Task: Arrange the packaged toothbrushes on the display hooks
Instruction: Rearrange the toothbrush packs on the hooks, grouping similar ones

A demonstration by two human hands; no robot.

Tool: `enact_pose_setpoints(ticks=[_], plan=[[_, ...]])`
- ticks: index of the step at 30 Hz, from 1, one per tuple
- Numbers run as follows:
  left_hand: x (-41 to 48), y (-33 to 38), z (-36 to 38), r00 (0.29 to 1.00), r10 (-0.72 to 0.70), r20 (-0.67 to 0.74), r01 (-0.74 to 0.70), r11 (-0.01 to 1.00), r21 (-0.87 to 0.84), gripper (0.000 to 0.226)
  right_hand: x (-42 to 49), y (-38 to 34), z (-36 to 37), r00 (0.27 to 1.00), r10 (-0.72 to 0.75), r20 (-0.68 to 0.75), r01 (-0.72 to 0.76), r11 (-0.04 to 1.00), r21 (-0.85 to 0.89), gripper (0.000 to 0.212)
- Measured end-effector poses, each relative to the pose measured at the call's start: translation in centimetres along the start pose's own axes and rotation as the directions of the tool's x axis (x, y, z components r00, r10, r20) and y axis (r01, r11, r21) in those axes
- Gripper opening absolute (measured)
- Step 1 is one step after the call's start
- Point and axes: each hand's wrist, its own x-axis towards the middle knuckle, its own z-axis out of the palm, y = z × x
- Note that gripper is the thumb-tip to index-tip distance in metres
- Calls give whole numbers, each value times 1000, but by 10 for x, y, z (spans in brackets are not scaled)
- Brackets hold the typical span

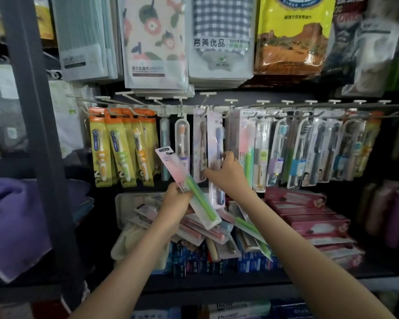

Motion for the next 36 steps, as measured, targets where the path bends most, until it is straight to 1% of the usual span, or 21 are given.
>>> enact_pose_setpoints(ticks=[2,4,6,7,9,10,12,13,15,17,20,21,23,25,27,28,29,30,32,34,36], plan=[[-4,0,3,1000,13,10,-13,1000,13,21,-10,3,-5,999,-16,40,16,1000,-4,66],[-8,-3,6,1000,13,23,-14,999,44,19,-22,7,-10,995,-33,92,39,997,-65,67],[-13,-11,9,999,-11,47,6,994,109,11,-31,16,-17,985,-7,174,35,986,-162,64],[-16,-15,11,997,-31,65,22,991,130,9,-35,22,-20,971,17,239,38,974,-223,57],[-22,-24,17,991,-79,110,64,988,140,14,-41,38,-24,927,111,359,15,944,-330,33],[-25,-28,19,986,-105,127,87,986,141,14,-41,48,-25,906,167,388,-15,931,-366,31],[-28,-36,24,976,-148,157,121,979,166,1,-43,66,-27,877,241,416,-43,901,-431,48],[-27,-40,27,973,-163,166,134,976,172,3,-45,71,-28,881,242,406,-32,887,-460,53],[-20,-48,36,972,-169,165,136,971,198,4,-48,79,-30,895,231,382,-4,859,-512,55],[-11,-51,45,984,-130,122,87,948,307,5,-48,92,-28,905,238,354,3,827,-562,55],[2,-52,56,995,-33,89,-16,867,499,5,-39,113,-18,905,279,321,-42,809,-586,61],[7,-54,59,996,-2,85,-44,843,537,8,-37,119,-14,908,281,309,-50,807,-588,58],[14,-60,63,998,43,55,-69,777,626,15,-33,130,-7,922,280,267,-79,812,-578,45],[21,-68,64,996,75,49,-85,641,763,20,-31,138,-4,924,280,260,-91,823,-561,38],[27,-73,64,990,123,76,-123,443,888,28,-29,144,-2,920,279,275,-81,822,-563,39],[28,-73,64,984,148,97,-145,362,921,33,-28,146,-1,922,269,279,-62,812,-580,40],[29,-72,64,979,168,115,-163,311,936,37,-28,146,0,930,241,276,-25,793,-609,42],[29,-69,63,974,188,127,-179,292,940,39,-28,143,0,942,205,267,15,767,-641,44],[28,-60,63,964,244,109,-191,342,920,38,-30,131,4,968,94,231,82,754,-652,45],[29,-50,60,935,348,72,-214,389,896,33,-33,110,12,979,-15,205,135,800,-584,41],[33,-39,54,873,483,60,-266,370,890,31,-32,89,24,977,-121,173,190,863,-468,38]])
